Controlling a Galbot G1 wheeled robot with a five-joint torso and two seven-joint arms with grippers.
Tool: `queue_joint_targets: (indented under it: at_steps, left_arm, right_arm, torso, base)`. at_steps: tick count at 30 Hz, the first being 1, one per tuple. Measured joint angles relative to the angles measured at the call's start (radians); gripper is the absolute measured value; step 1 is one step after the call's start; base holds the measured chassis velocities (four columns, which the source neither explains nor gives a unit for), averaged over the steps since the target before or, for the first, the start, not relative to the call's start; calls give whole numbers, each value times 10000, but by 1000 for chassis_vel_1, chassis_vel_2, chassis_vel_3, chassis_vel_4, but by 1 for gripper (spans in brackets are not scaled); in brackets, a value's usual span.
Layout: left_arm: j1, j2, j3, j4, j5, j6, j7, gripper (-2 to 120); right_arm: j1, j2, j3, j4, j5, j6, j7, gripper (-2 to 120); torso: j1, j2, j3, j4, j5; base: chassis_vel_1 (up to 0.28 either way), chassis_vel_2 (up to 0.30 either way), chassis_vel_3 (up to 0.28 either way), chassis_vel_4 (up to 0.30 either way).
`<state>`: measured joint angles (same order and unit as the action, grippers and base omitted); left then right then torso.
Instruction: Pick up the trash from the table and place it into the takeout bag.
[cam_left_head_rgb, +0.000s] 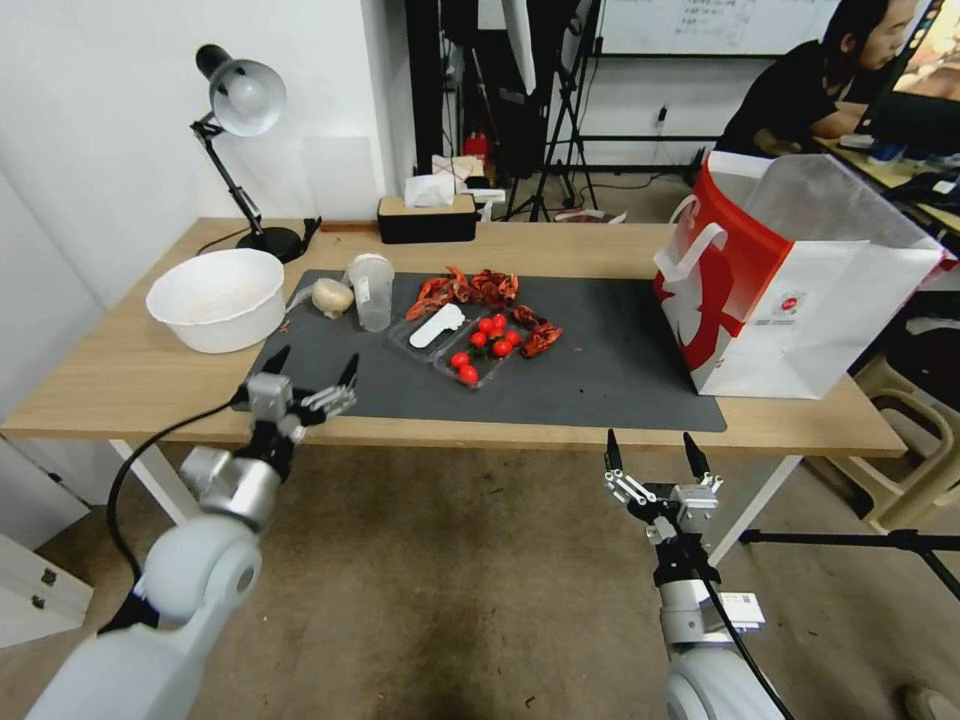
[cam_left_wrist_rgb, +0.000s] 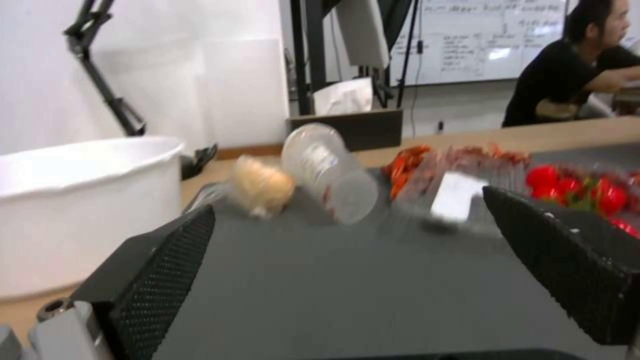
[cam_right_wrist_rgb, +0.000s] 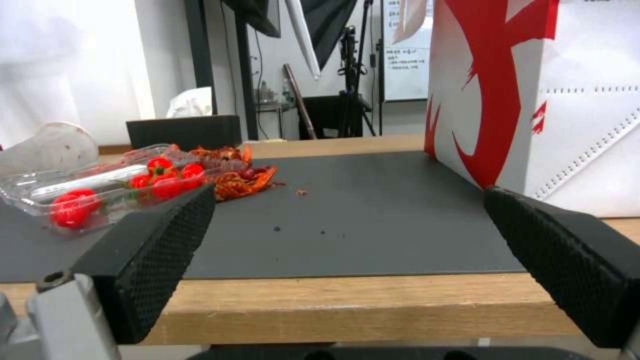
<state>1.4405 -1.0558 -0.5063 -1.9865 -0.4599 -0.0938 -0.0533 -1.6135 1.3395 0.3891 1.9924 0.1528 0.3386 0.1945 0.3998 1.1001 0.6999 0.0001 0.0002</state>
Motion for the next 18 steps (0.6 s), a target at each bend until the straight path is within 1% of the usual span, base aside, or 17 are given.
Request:
queue_joint_targets:
  at_steps: [5, 6, 10, 18]
  left_arm:
    - [800, -227, -323, 68, 474, -575, 4, 100]
    - [800, -227, -323, 68, 474, -575, 4, 100]
    - [1271, -359, -542, 104, 703, -993, 16, 100]
    - [1569, -553, -600, 245, 901, -1397, 33, 100]
  right_arm:
    - [-33, 9, 0, 0, -1, 24, 8, 100]
    - [-33, 9, 0, 0, -1, 24, 8, 100]
    - [-94, 28, 24, 11, -1, 63, 18, 100]
    - [-138, -1, 73, 39, 3, 118, 34, 100]
  torso:
    - [1, 0, 0, 0, -2]
    - [1, 0, 0, 0, -2]
    - [0, 0, 0, -1, 0]
    - [3, -1, 1, 0, -1]
  base:
    - [0, 0, 0, 0]
    - [0, 0, 0, 0]
    - [0, 0, 0, 0]
    - [0, 0, 0, 0]
